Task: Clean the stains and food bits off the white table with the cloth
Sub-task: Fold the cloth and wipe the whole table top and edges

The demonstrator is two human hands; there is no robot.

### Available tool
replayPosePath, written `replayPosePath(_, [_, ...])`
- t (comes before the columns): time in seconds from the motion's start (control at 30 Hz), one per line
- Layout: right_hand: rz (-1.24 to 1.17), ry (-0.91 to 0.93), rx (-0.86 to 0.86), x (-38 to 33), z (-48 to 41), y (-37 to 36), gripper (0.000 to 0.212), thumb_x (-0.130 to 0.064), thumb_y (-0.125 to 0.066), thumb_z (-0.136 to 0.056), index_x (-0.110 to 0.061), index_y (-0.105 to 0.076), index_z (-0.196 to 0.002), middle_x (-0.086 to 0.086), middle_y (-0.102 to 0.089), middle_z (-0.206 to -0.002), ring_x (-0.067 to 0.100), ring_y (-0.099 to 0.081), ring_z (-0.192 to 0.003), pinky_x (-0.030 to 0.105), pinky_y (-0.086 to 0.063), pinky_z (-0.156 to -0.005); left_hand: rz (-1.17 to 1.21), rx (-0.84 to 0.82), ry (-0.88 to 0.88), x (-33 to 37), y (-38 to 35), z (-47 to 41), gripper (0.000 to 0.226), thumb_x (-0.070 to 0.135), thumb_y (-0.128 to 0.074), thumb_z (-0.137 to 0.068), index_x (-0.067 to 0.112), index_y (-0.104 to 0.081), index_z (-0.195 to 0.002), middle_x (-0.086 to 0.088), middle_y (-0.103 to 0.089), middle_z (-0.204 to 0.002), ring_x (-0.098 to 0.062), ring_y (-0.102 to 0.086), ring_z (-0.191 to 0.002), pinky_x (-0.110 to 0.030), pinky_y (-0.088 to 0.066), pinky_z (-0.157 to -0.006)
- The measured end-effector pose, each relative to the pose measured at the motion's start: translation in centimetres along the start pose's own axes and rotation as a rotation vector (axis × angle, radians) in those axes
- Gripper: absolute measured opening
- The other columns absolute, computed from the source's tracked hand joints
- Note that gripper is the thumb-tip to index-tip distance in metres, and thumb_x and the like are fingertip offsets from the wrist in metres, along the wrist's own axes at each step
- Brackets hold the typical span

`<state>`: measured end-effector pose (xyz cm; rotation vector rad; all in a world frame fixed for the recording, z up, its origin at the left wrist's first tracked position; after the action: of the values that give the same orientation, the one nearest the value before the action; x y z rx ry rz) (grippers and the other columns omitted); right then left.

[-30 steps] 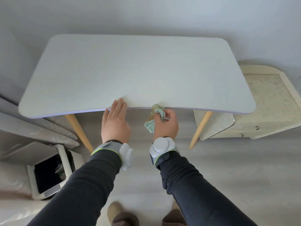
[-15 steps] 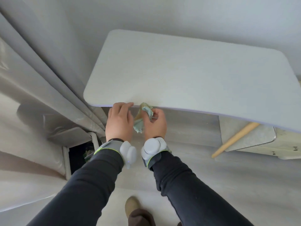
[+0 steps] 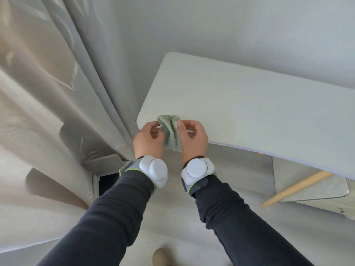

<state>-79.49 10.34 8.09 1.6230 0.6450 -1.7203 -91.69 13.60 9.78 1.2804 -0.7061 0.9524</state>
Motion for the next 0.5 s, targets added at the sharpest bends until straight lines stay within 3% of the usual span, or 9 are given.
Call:
replayPosePath(0.07, [0.013,0.007,0.020,-0.4,-1.0,-0.1,0.005,-0.022,-0.063,-0.088,-0.024,-0.060,-0.084,-0.015,-0.063,-0.081,0.006,-0.058,-0.073,0.033,-0.055,-0.072,0.067,0.058,0.035,-0.3,0.4,-0.9,0.028,0.015,-0.049,-0.091,0.021,-0.058,-0.117,0.005,-0.061,-0.088,-0.016,-0.058,-0.079,-0.034,-0.053,-0.075])
replayPosePath(0.17, [0.081,0.033,0.049,-0.5,-2.5,-0.2,0.005,-0.021,-0.057,-0.091,-0.023,-0.058,-0.087,-0.015,-0.061,-0.081,0.008,-0.058,-0.075,0.039,-0.055,-0.075,0.062,0.105,0.014,-0.7,0.7,-2.3,0.031,0.012,-0.049,-0.092,0.022,-0.052,-0.121,0.006,-0.059,-0.093,-0.015,-0.056,-0.083,-0.040,-0.053,-0.084])
replayPosePath(0.27, [0.200,0.022,0.008,-0.4,-3.6,-0.1,0.017,-0.032,-0.050,-0.095,-0.019,-0.055,-0.105,-0.006,-0.058,-0.098,0.004,-0.055,-0.074,0.032,-0.046,-0.073,-0.150,0.112,-0.141,-1.3,0.7,-3.2,0.049,0.002,-0.051,-0.086,0.023,-0.048,-0.129,-0.001,-0.048,-0.124,-0.019,-0.048,-0.114,-0.039,-0.045,-0.098])
replayPosePath(0.37, [0.375,0.085,-0.046,-0.6,-4.2,-0.1,0.027,-0.031,-0.055,-0.092,-0.018,-0.052,-0.115,-0.003,-0.046,-0.110,0.013,-0.054,-0.078,0.027,-0.044,-0.077,-0.326,0.015,-0.299,-1.4,0.0,-3.3,0.064,-0.006,-0.046,-0.082,0.032,-0.051,-0.133,-0.002,-0.039,-0.135,-0.021,-0.036,-0.126,-0.034,-0.043,-0.098])
replayPosePath(0.5, [0.454,0.093,-0.091,-0.4,-4.5,-0.2,0.024,-0.034,-0.058,-0.089,-0.020,-0.054,-0.108,-0.006,-0.044,-0.103,0.021,-0.057,-0.083,0.031,-0.048,-0.075,-0.453,-0.029,-0.497,-1.3,-0.5,-3.7,0.043,-0.002,-0.054,-0.084,0.028,-0.072,-0.109,-0.002,-0.050,-0.131,-0.025,-0.041,-0.125,-0.031,-0.039,-0.099])
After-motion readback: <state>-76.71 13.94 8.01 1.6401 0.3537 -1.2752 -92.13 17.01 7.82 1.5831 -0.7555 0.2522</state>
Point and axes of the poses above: each hand's wrist, its own z-axis away from the middle knuckle, its own y-axis out of the back of the hand, x = y × z, the point moved 4 cm from there along -z, towards the middle knuckle
